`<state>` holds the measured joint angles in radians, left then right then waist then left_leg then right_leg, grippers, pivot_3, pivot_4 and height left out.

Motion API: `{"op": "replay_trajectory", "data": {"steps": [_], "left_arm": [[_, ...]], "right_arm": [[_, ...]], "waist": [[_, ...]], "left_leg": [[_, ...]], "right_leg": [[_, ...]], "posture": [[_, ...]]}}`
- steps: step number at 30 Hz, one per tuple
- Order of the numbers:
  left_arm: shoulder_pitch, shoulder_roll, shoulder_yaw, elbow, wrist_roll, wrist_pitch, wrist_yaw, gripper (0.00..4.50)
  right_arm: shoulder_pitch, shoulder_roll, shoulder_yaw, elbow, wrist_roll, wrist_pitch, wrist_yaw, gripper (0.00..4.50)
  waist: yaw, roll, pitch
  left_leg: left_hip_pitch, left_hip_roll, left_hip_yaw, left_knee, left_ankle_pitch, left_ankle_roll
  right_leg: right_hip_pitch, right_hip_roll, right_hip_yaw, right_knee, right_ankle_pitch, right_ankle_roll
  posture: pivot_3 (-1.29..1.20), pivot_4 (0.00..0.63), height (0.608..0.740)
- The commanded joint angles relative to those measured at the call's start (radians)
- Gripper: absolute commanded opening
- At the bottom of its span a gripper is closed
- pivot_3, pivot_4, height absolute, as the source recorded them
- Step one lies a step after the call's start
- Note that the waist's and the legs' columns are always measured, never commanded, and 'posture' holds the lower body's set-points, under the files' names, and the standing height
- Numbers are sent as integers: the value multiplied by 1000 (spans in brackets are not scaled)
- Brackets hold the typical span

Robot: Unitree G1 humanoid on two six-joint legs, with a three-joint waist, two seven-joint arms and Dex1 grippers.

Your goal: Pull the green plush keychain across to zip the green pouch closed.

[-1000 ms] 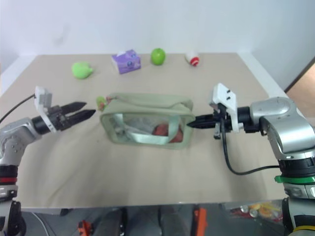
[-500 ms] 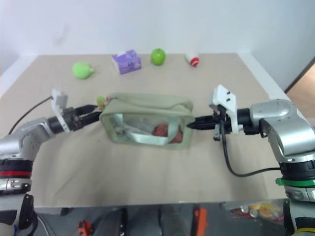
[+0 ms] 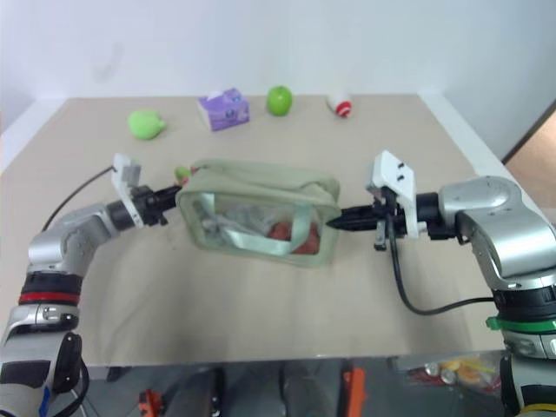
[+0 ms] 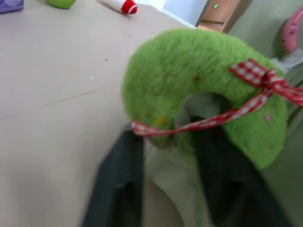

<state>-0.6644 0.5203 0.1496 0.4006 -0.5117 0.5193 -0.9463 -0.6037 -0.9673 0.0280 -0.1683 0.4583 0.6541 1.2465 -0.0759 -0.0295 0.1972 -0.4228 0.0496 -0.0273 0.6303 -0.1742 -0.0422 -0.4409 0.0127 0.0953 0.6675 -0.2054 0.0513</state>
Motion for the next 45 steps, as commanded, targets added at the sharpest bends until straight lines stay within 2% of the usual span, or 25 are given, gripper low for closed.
{"op": "replay_trajectory", "data": {"steps": [1,6,14,21,30,39,42,45], "left_arm": [[-30,4,13,-4,17,-33,15,1033],[-93,25,36,29,35,-74,39,1033],[-296,35,35,11,44,-98,77,1033],[-429,-8,-87,-50,74,-104,-31,1033],[-476,-62,-288,-112,143,-147,-248,1033],[-515,-131,-301,-109,165,-151,-244,1033],[-495,-115,-301,-129,161,-122,-249,1844],[-482,-93,-291,-139,157,-97,-253,2910]], "right_arm": [[-11,-1,-33,-27,20,-12,-2,0],[-28,13,-18,-18,15,-17,-2,0],[-40,23,-10,-5,7,-27,1,0],[-40,28,-12,-7,5,-28,-4,0],[-23,26,-29,-25,13,-16,-19,0],[2,24,-42,-52,28,2,-43,0],[4,23,-42,-50,30,-1,-45,0],[-3,26,-35,-42,29,-5,-48,0]], "waist": [[0,0,0],[0,0,0],[-1,0,0],[-2,0,0],[-4,0,0],[-5,0,0],[-5,0,0],[-5,0,0]], "left_leg": [[0,0,0,0,0,0],[0,0,1,2,0,0],[-1,0,1,2,0,0],[-1,-1,1,2,0,0],[-1,-1,2,2,0,0],[0,-1,4,2,0,0],[0,-1,4,2,0,0],[0,-1,5,2,0,0]], "right_leg": [[0,0,0,0,0,0],[0,0,1,0,1,1],[0,0,1,0,2,3],[0,0,2,0,3,4],[-1,0,3,0,2,3],[-1,0,6,0,2,2],[-1,0,6,0,2,2],[-1,0,7,0,2,2]], "posture": [[0,150,740],[0,150,740],[0,150,740],[0,150,740],[0,150,740],[0,150,740],[0,150,740],[0,150,740]]}}
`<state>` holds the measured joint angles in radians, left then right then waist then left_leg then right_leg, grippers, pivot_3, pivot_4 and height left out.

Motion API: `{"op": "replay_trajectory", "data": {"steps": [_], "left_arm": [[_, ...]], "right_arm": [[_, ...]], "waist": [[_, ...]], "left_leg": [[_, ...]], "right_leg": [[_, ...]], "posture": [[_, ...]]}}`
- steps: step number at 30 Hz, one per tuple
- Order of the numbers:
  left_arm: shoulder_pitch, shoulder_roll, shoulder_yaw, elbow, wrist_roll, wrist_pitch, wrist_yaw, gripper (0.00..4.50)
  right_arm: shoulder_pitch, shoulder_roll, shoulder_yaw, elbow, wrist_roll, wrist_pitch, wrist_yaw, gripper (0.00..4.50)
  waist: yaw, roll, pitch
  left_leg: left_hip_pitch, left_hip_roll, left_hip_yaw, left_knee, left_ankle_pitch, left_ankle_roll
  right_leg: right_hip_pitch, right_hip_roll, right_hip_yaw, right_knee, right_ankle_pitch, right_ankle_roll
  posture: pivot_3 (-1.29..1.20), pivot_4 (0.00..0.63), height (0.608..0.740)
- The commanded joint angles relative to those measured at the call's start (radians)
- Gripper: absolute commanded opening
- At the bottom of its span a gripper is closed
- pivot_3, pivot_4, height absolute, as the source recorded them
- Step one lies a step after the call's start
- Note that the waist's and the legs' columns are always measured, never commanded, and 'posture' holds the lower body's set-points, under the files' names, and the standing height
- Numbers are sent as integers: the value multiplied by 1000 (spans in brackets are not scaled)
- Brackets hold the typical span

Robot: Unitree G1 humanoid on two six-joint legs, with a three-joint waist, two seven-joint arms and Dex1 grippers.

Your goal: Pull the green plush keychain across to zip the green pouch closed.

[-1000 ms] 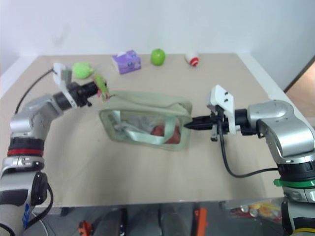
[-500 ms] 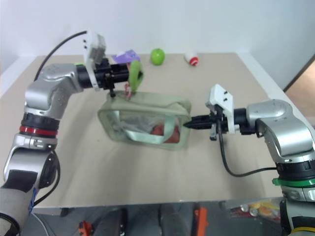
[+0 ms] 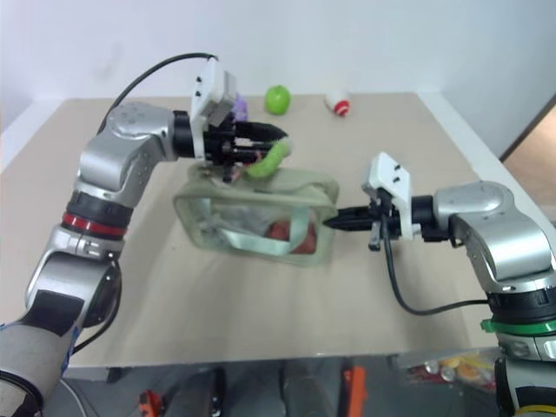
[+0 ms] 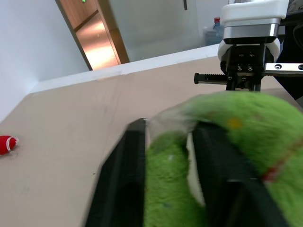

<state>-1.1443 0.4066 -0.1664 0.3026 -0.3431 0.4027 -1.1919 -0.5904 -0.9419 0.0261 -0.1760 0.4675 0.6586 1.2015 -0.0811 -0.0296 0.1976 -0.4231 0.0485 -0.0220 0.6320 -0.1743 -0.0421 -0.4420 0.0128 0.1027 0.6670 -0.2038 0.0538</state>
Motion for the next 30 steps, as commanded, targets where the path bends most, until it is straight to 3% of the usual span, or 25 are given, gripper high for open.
{"op": "replay_trajectory", "data": {"steps": [1,5,17,22,25,30], "left_arm": [[0,30,33,-48,-18,33,-9,3240],[6,76,55,-64,-31,63,-16,4430],[16,340,65,-77,36,-16,-148,4430],[11,431,184,-77,-52,63,-154,4430],[123,474,305,-156,-200,158,-207,4430],[403,502,391,-323,-312,272,-189,4430]], "right_arm": [[-19,2,-31,-31,19,-11,-2,0],[-34,11,-18,-15,14,-19,3,0],[-54,29,-6,-6,7,-29,14,0],[-49,37,-2,-8,4,-34,16,0],[-49,44,2,-2,1,-40,17,0],[-48,57,7,1,-1,-43,14,0]], "waist": [[0,0,0],[-1,0,0],[-8,0,0],[-9,0,0],[-17,1,0],[-19,1,0]], "left_leg": [[0,0,0,0,0,0],[0,0,0,0,0,0],[0,0,1,0,0,0],[0,0,1,0,0,0],[0,1,1,0,0,0],[2,1,2,-2,-1,1]], "right_leg": [[0,0,0,0,0,0],[0,0,0,0,0,0],[-1,0,0,0,0,0],[-1,0,1,0,0,0],[-1,0,0,0,0,-1],[0,0,0,1,-2,-2]], "posture": [[0,150,740],[0,150,740],[0,150,740],[0,150,740],[0,150,740],[0,150,740]]}}
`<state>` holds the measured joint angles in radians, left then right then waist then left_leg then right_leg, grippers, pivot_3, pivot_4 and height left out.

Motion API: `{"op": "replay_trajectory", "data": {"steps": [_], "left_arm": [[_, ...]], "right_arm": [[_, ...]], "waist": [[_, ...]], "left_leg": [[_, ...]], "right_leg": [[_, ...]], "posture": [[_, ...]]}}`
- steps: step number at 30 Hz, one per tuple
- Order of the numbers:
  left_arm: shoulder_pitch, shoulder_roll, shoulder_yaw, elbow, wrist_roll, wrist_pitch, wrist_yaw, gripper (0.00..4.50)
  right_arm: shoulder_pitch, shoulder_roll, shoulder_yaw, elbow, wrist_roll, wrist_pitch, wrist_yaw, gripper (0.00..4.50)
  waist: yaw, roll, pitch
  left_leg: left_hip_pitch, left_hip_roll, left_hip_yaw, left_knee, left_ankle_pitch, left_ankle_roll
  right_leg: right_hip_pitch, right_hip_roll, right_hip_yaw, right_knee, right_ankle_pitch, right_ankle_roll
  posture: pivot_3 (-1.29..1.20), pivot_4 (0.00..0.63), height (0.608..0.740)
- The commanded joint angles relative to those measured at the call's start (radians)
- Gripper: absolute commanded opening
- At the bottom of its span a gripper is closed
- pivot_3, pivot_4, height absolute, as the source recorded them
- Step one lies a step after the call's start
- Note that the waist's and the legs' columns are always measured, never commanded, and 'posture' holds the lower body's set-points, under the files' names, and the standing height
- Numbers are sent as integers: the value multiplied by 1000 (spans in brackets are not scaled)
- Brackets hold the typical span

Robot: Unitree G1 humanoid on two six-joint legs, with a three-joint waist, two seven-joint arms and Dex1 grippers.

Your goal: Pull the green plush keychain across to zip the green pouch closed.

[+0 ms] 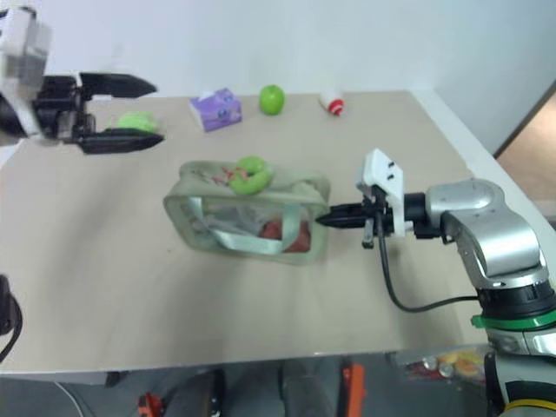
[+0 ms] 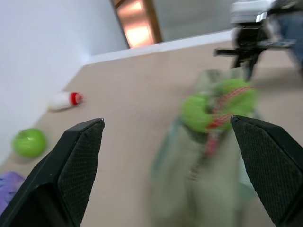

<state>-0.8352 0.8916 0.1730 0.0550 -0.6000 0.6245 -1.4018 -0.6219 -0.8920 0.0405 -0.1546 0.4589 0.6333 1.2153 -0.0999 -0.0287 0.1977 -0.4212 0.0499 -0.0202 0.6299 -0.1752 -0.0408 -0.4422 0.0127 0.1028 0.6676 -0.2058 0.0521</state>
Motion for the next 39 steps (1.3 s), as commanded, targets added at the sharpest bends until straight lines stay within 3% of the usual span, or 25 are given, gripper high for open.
{"op": "replay_trajectory", "data": {"steps": [1,12,27,28,39], "left_arm": [[137,11,68,-85,-64,59,41,4430],[272,-35,109,-38,-104,53,149,4430],[273,-119,-36,10,-39,-11,137,4430],[268,-123,-41,17,-35,-14,136,3894],[257,-136,-60,31,-5,-46,141,234]], "right_arm": [[-17,9,-6,-20,7,-18,1,0],[-22,7,-14,-24,9,-11,13,0],[-1,0,-33,-55,22,10,-4,0],[0,0,-34,-56,23,11,-5,0],[5,-9,-44,-59,28,11,-6,0]], "waist": [[0,0,0],[0,-5,2],[0,-5,2],[0,-5,2],[0,-5,2]], "left_leg": [[0,0,0,1,0,0],[-1,1,0,3,0,1],[-1,0,0,3,0,0],[-1,0,0,3,0,0],[-1,0,0,3,0,0]], "right_leg": [[0,0,0,0,0,0],[0,0,-1,0,1,1],[0,0,-1,0,1,1],[0,0,-1,0,1,1],[0,0,0,0,1,1]], "posture": [[0,150,740],[0,150,740],[0,150,740],[0,150,740],[0,150,740]]}}
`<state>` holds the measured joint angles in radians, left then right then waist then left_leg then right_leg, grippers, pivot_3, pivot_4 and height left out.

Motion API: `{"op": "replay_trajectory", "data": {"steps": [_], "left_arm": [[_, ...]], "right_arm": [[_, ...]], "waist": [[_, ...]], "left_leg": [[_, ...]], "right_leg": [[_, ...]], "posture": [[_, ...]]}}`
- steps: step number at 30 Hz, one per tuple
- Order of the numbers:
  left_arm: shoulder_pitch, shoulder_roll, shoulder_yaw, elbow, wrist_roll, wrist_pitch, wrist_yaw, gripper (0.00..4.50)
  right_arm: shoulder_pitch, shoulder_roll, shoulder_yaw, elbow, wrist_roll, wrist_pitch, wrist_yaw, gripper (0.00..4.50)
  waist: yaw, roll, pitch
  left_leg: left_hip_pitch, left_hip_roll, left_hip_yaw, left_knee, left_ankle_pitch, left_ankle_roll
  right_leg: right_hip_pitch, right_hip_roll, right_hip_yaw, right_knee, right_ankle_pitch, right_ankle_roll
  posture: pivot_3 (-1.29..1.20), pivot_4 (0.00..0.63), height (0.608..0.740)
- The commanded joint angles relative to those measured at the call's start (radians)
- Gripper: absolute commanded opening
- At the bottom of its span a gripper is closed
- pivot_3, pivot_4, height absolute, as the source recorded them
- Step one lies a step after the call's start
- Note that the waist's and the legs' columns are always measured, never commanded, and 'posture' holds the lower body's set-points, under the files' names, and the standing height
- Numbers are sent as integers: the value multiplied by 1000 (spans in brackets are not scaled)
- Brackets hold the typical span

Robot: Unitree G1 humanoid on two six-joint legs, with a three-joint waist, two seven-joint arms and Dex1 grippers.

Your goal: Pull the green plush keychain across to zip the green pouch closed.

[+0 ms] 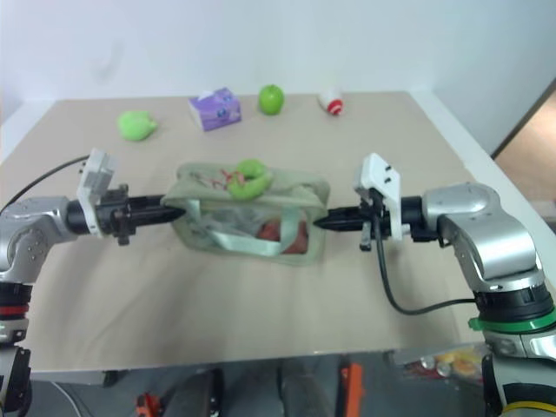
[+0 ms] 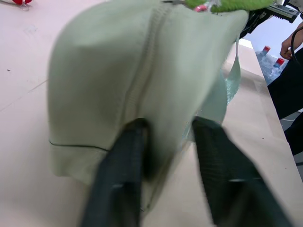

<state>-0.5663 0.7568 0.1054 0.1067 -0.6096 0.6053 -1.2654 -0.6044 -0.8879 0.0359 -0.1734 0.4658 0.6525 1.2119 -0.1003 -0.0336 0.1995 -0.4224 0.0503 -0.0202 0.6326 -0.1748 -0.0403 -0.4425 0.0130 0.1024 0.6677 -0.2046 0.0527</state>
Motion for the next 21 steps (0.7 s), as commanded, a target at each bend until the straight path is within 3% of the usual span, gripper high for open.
{"op": "replay_trajectory", "data": {"steps": [1,6,10,16,18,21], "left_arm": [[-10,-2,10,-21,7,-28,10,37],[9,-6,17,-38,4,-31,24,37],[21,-10,20,-51,1,-30,32,0],[30,-13,23,-62,-3,-27,38,0],[31,-14,25,-63,-4,-26,38,0],[34,-15,27,-64,-5,-27,39,0]], "right_arm": [[-17,-11,-44,-33,21,-10,-8,0],[-43,12,-63,4,36,8,-46,0],[-67,25,-103,30,92,43,-47,1354],[-141,10,-271,24,285,103,-18,3405],[-205,18,-328,45,354,114,-27,3405],[-295,34,-294,78,278,38,-91,3405]], "waist": [[0,0,0],[0,0,0],[2,0,0],[4,0,0],[3,0,0],[2,0,0]], "left_leg": [[0,0,0,0,0,0],[0,0,0,0,0,0],[0,-1,0,0,0,0],[-1,-1,0,0,0,0],[-1,-1,0,0,0,0],[0,-1,0,0,0,0]], "right_leg": [[0,0,0,0,0,0],[0,0,0,0,0,0],[0,0,1,0,0,0],[1,0,1,-1,0,1],[0,0,1,-1,0,1],[1,0,0,-1,0,1]], "posture": [[0,150,740],[0,150,740],[0,150,740],[0,150,740],[0,150,740],[0,150,740]]}}
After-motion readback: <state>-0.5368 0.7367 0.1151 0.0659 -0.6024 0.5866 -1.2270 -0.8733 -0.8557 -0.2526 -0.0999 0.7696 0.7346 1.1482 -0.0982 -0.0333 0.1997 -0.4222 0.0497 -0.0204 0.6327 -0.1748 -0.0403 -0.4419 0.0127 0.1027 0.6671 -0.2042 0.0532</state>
